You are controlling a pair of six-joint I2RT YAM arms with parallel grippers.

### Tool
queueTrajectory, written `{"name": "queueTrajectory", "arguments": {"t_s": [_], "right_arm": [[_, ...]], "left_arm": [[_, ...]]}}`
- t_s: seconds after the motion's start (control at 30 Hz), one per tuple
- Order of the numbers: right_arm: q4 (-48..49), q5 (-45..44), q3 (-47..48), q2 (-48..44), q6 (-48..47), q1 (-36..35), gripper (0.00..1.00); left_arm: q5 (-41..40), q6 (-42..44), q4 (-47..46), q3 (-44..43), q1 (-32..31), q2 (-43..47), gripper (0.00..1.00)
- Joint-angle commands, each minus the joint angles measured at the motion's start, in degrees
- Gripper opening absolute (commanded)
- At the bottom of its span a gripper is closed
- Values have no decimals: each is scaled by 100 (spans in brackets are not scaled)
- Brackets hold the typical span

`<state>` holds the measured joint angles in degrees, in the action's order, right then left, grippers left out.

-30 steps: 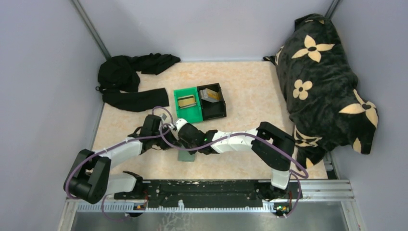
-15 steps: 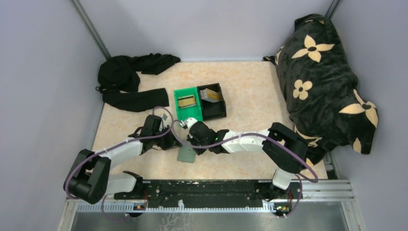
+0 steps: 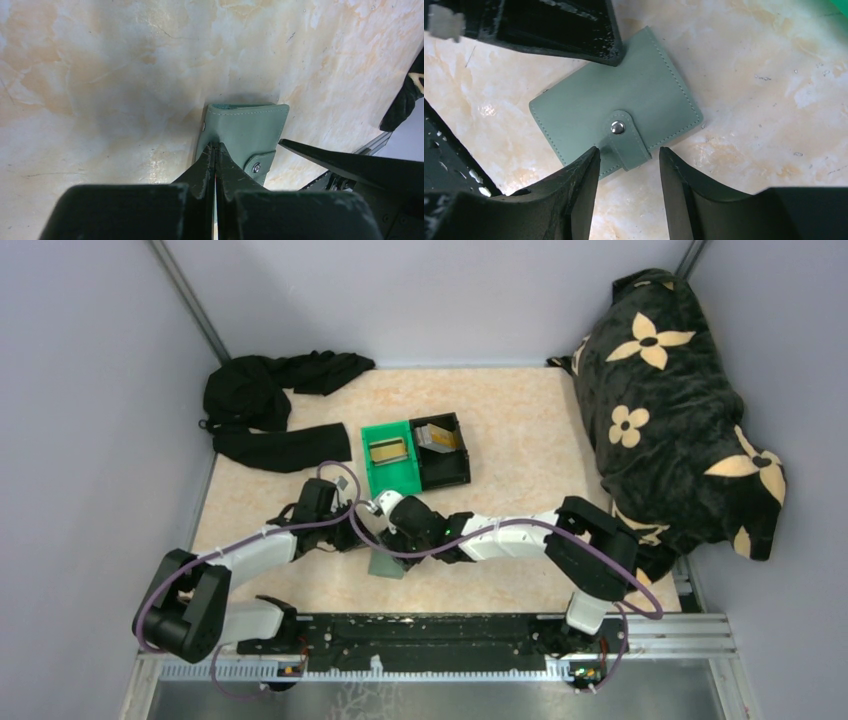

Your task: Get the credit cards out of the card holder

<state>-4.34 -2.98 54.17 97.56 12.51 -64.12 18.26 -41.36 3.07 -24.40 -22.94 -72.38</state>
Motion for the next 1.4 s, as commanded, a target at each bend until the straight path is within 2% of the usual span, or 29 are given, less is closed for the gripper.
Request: {"name": "queueTrajectory", "arguments": {"t_s": [0.0,0.17,0.33,0.4,0.53,0.77,1.03,1.37], "right_arm": [[328,-28,258,54,-584,-91,48],[436,73,415,411,-813,-140,47],[172,164,594,777,-959,-291,42],[54,147,588,847,-1025,-367,35],[137,232,348,833,-1001,-375,1],[313,246,132,729,-747,-344,0],[1698,720,-780,-175,303,128,0],[3263,814,-1916,-1062,1177,526,0]], "left_arm": [[-206,1,-39,83,-7,-151,0],[-129,-60,-126,153,-6,-204,0],[-138,-55,-107,201,-4,-133,0],[-148,-54,-105,205,-8,-119,0],[-125,-54,-168,212,-8,-192,0],[-119,-50,-215,207,-8,-276,0],[-159,-104,-278,185,-3,-265,0],[-114,-83,-368,43,-7,-509,0]]}}
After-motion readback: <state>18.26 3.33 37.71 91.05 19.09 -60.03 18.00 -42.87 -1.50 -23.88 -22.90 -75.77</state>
